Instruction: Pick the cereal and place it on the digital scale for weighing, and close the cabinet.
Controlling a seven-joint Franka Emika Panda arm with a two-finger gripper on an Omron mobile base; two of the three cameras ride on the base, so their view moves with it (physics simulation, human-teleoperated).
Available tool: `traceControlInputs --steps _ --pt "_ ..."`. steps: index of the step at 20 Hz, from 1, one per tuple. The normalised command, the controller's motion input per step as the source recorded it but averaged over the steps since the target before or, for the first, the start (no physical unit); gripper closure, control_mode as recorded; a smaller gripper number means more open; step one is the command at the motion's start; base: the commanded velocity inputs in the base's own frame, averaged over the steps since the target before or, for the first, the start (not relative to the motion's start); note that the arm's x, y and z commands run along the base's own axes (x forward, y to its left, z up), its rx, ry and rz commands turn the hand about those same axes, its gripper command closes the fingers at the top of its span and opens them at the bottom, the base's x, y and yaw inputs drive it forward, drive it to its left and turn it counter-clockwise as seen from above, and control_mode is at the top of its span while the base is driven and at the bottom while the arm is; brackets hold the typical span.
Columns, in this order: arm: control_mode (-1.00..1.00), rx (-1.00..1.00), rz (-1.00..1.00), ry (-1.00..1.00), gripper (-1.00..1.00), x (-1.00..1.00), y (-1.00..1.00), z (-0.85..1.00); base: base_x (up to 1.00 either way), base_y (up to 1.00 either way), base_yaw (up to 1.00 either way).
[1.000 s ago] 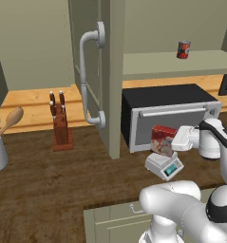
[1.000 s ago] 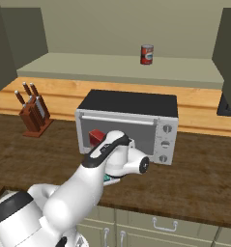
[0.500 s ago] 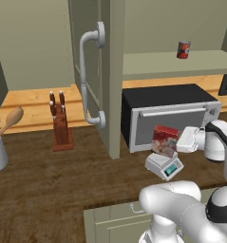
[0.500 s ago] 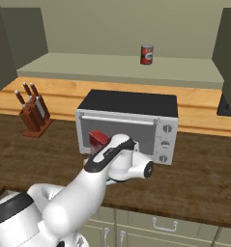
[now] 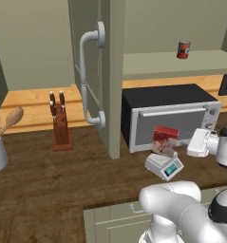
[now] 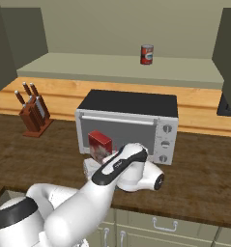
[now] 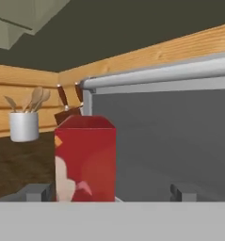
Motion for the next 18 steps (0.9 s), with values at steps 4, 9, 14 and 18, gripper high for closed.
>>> traceControlInputs --steps 4,9,14,18 --pt "-1.0 0.03 0.0 -0.16 -1.0 -0.38 -0.37 0.0 0.0 0.0 0.0" --pt "-1.0 0.13 0.0 -0.16 -1.0 -0.14 -0.54 0.12 0.0 0.0 0.0" --pt "-1.0 0.26 0.0 -0.39 -1.0 -0.15 -0.66 0.51 0.0 0.0 0.0" --pt "-1.0 0.2 -0.05 -0.48 -1.0 -0.02 -0.44 0.39 0.0 0.0 0.0"
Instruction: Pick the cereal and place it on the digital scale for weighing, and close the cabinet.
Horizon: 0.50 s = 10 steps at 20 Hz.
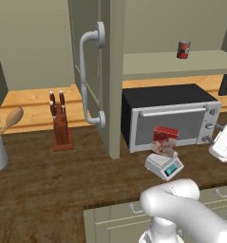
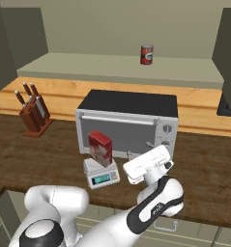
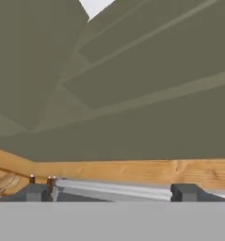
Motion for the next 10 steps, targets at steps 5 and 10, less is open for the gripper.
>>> traceControlInputs --steps 5,10 --pt "-1.0 0.09 -0.12 -0.2 -1.0 0.0 -0.32 0.61 0.0 0.0 0.0" --pt "-1.0 0.03 -0.06 -0.12 -1.0 -0.07 -0.45 0.53 0.0 0.0 0.0"
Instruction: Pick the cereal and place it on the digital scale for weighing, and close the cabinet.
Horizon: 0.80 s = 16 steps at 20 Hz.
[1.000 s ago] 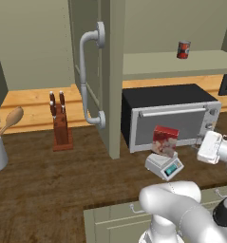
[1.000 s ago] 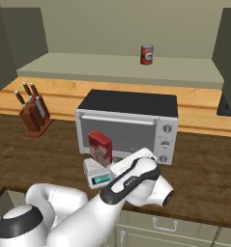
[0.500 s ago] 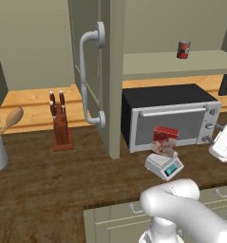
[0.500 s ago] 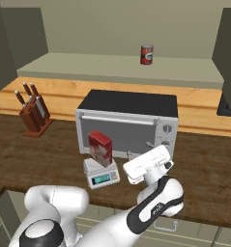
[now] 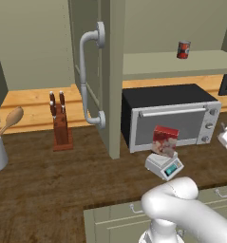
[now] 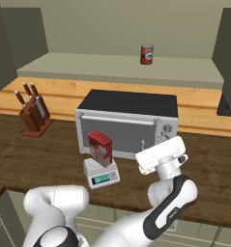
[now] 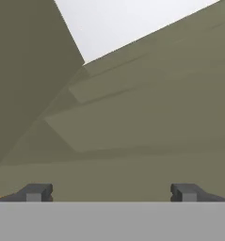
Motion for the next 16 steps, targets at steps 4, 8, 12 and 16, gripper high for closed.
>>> traceControlInputs --steps 4,8,12,16 --pt "-1.0 0.05 -0.04 -0.12 -1.0 -0.19 -0.59 0.14 0.0 0.0 0.0" --pt "-1.0 0.05 -0.08 -0.12 -1.0 -0.13 -0.49 0.02 0.0 0.0 0.0" --pt "-1.0 0.05 -0.07 -0.1 -1.0 -0.08 -0.55 0.0 0.0 0.0 0.0" --pt "-1.0 0.12 -0.07 -0.14 -1.0 -0.22 -0.83 0.33 0.0 0.0 0.0"
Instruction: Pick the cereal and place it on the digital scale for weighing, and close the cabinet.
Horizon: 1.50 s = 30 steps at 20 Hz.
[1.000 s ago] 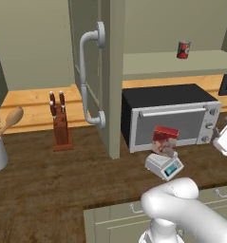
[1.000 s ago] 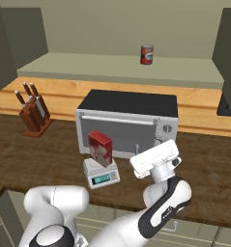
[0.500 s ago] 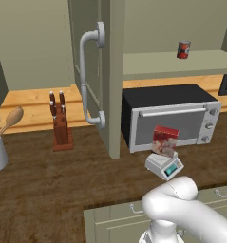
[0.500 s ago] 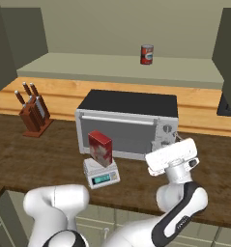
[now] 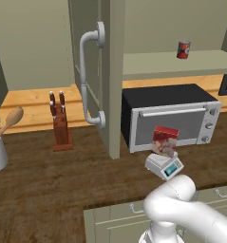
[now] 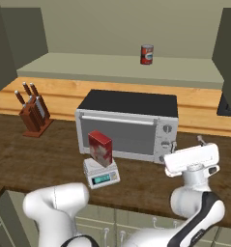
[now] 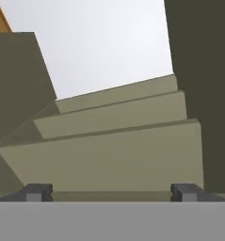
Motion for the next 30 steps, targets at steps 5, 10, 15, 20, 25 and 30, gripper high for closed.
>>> traceControlInputs --steps 5,10,15,20,25,30 --pt "-1.0 0.07 -0.09 -0.09 -1.0 -0.44 -0.81 0.61 0.0 0.0 0.0" --pt "-1.0 0.02 -0.04 0.0 -1.0 -0.37 -0.72 0.33 0.0 0.0 0.0" --pt "-1.0 0.03 0.0 0.03 -1.0 -0.03 -0.52 -0.05 0.0 0.0 0.0" --pt "-1.0 0.07 0.03 0.0 -1.0 0.0 -0.78 0.0 0.0 0.0 0.0" --pt "-1.0 0.05 0.04 0.0 -1.0 -0.05 -0.7 0.0 0.0 0.0 0.0" --pt "-1.0 -0.03 0.05 -0.04 -1.0 -0.44 -0.01 0.49 0.0 0.0 0.0"
